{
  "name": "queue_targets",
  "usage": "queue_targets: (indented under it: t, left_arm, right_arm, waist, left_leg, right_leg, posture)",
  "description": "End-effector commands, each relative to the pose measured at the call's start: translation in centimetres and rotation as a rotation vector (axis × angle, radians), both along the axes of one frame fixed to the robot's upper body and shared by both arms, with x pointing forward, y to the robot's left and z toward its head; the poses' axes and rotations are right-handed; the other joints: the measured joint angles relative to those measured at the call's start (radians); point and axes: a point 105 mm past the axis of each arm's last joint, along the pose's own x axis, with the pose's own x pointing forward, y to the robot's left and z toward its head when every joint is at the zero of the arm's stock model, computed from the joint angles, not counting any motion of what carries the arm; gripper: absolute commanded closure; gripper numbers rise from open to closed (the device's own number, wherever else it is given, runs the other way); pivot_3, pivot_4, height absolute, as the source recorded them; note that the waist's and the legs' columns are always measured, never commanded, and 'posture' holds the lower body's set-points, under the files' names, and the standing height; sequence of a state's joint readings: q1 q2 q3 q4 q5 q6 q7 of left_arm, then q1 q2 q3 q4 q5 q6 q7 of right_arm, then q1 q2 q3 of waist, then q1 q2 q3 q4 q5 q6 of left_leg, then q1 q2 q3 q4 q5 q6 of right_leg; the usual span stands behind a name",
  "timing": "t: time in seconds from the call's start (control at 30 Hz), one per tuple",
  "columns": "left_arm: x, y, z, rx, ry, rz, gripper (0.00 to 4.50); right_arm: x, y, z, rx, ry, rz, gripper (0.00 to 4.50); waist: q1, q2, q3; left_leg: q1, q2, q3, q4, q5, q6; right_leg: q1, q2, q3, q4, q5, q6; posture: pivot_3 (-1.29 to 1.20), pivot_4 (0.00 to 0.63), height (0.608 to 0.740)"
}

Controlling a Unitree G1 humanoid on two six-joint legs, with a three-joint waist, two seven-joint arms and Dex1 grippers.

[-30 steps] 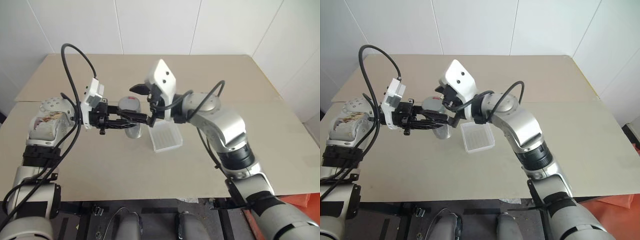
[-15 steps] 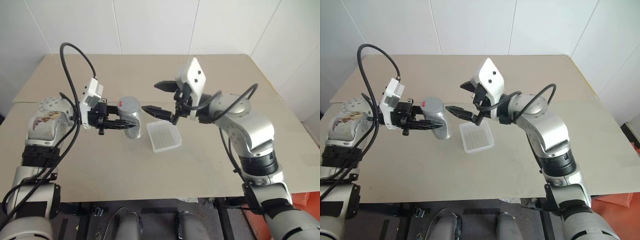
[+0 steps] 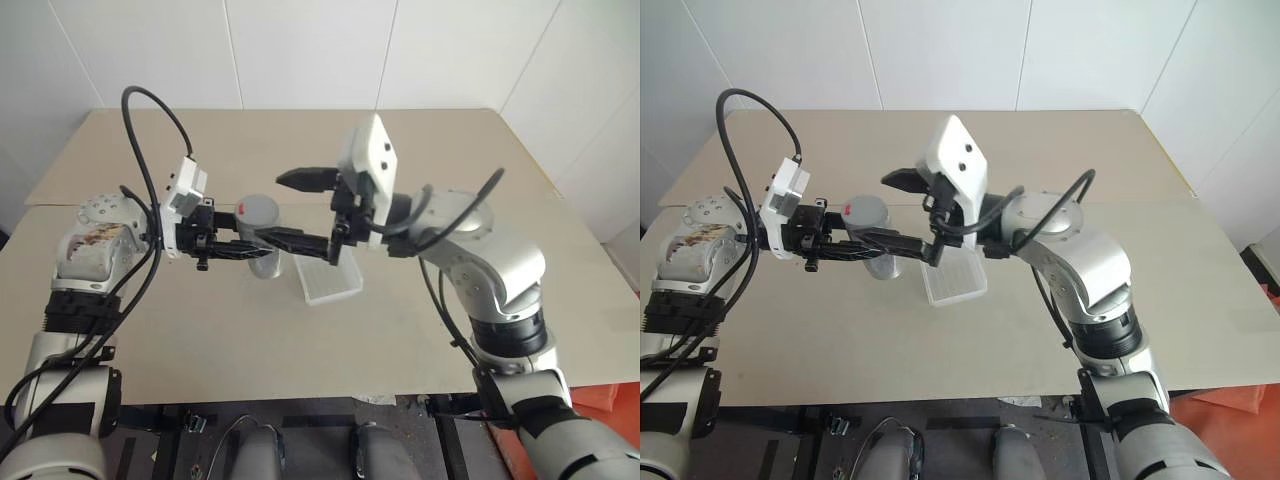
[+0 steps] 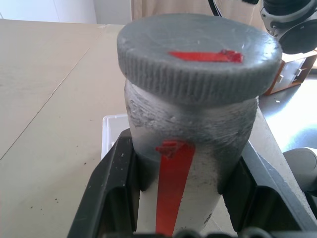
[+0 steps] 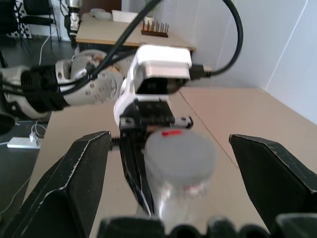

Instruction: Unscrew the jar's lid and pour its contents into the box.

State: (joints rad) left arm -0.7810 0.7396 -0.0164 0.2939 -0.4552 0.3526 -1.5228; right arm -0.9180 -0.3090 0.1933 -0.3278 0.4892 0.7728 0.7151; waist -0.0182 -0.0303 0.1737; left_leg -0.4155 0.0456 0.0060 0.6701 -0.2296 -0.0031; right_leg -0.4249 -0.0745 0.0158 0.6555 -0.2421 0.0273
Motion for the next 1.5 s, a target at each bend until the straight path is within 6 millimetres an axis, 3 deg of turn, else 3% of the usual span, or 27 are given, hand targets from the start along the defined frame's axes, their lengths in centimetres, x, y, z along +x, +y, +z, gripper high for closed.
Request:
queue_targets:
  t: [0.03,0.67,0.77,0.9,1.03,1.17,1.3,1.4,1.5]
  left_arm:
    - [-0.1,-0.2,1.2,-0.002,-0.05,-0.012,2.63]
    - [-0.4,0.0,1.3,-0.001,-0.056,-0.003,2.63]
    - [-0.5,0.0,1.3,0.0,-0.056,-0.003,2.63]
    - [-0.5,0.0,1.1,0.003,-0.054,-0.003,2.63]
    - [-0.5,0.0,0.8,0.01,-0.046,0.001,2.63]
    - [-0.4,0.3,-0.3,0.038,-0.034,0.012,2.63]
    - [-0.3,0.3,-0.6,0.041,-0.033,0.011,2.63]
    - [0.2,0.2,-0.3,0.022,-0.048,0.029,2.63]
    - [0.6,0.1,0.1,-0.004,-0.076,0.058,2.63]
  right_arm:
    - [0.2,0.9,0.4,-0.014,-0.011,-0.018,0.05]
    - [0.9,2.5,-0.3,-0.059,0.028,-0.01,0.05]
    - [0.9,2.6,-0.4,-0.06,0.033,-0.01,0.56]
    - [1.1,2.5,-0.2,-0.054,0.04,-0.022,1.75]
    - [1.6,2.0,0.8,-0.011,0.065,-0.044,1.75]
    - [2.2,-0.1,2.5,0.062,0.135,-0.07,1.75]
    - [2.8,-3.6,3.8,0.135,0.204,-0.121,1.75]
    - [3.7,-6.7,3.1,0.142,0.167,-0.265,1.75]
    - [4.7,-10.6,0.1,0.096,0.123,-0.461,1.75]
  waist:
    - [0.0,0.0,0.0]
    - [0.0,0.0,0.0]
    - [0.0,0.0,0.0]
    - [0.0,0.0,0.0]
    - [0.0,0.0,0.0]
    - [0.001,0.0,0.0]
    - [0.008,0.0,0.0]
    - [0.008,0.0,0.0]
    - [0.007,0.0,0.0]
  left_leg:
    - [0.0,0.0,0.0,0.0,0.0,0.0]
    - [0.0,0.0,0.0,0.0,0.0,0.0]
    - [0.0,0.0,0.0,0.0,0.0,0.0]
    - [0.0,0.0,0.0,0.0,0.0,0.0]
    - [0.0,0.0,0.0,0.0,0.0,0.0]
    - [0.0,0.0,0.0,0.0,0.0,0.0]
    - [0.0,0.0,0.0,0.0,0.0,0.0]
    - [0.0,0.0,0.0,0.0,0.0,0.0]
    - [0.0,0.0,0.0,0.0,0.0,0.0]
  right_leg:
    - [0.0,0.0,0.0,0.0,0.0,0.0]
    - [0.0,0.0,0.0,0.0,0.0,0.0]
    - [0.0,0.0,0.0,0.0,0.0,0.0]
    - [0.0,0.0,0.0,0.0,0.0,0.0]
    - [0.0,0.0,0.0,0.0,0.0,0.0]
    - [0.0,0.0,0.0,0.0,0.0,0.0]
    - [0.0,-0.001,-0.001,0.0,0.0,0.0]
    - [0.001,-0.001,-0.001,-0.001,0.0,0.0]
    - [0.001,-0.001,-0.001,-0.002,0.0,0.0]
  posture:
    - [0.0,0.15,0.74]
    - [0.0,0.15,0.74]
    - [0.0,0.15,0.74]
    - [0.0,0.15,0.74]
    - [0.0,0.15,0.74]
    - [0.0,0.15,0.74]
    - [0.0,0.15,0.74]
    - [0.0,0.15,0.74]
    - [0.0,0.15,0.74]
